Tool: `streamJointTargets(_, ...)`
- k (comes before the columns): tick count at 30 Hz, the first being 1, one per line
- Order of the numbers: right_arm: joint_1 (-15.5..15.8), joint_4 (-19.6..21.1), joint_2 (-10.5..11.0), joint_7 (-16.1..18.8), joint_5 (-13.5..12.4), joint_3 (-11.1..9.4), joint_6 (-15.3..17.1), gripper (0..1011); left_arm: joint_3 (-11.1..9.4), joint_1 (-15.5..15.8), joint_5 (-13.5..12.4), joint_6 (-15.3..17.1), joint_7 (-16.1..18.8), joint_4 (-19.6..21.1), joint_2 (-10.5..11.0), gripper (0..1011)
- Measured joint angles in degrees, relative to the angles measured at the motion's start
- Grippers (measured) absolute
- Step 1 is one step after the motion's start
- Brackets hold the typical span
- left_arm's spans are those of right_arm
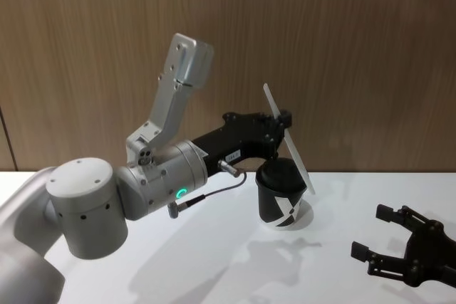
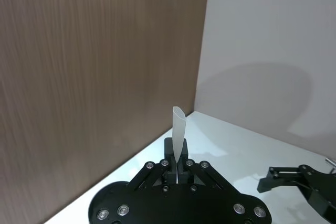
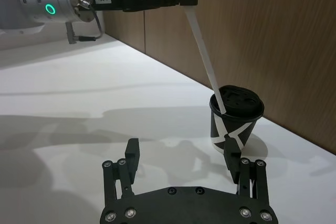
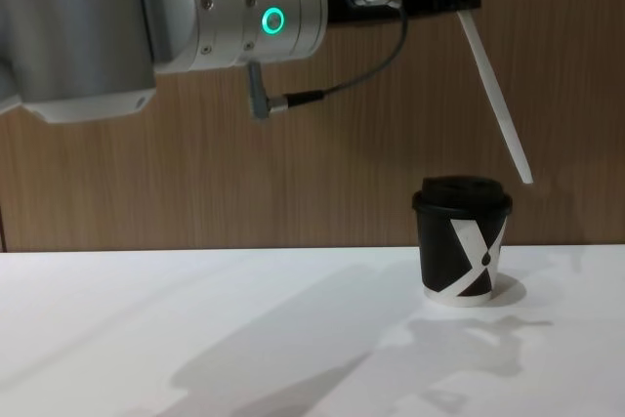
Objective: Pick up the straw with one hand, pass it to the other hand, and insert it into the cup.
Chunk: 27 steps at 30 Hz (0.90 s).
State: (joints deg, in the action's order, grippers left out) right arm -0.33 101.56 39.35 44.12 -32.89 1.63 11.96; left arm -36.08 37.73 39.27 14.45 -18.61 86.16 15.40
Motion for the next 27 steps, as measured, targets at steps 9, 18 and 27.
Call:
streamJointTargets(9, 0.00, 0.00, 0.00, 0.00, 0.00, 0.00, 0.00, 1001, -0.51, 1.29, -2.06, -0.31, 0.57, -0.84, -0.39, 13)
streamJointTargets(18, 0.00, 0.00, 0.00, 0.00, 0.00, 0.00, 0.00, 1001, -1.14, 2.72, -4.41, -0.32, 1.29, -1.91, -0.96, 13)
streamJointTargets(27, 0.00, 0.00, 0.00, 0.00, 0.00, 0.00, 0.00, 1001, -1.61, 4.04, -6.28, -0.32, 1.79, -3.46, -1.79, 12)
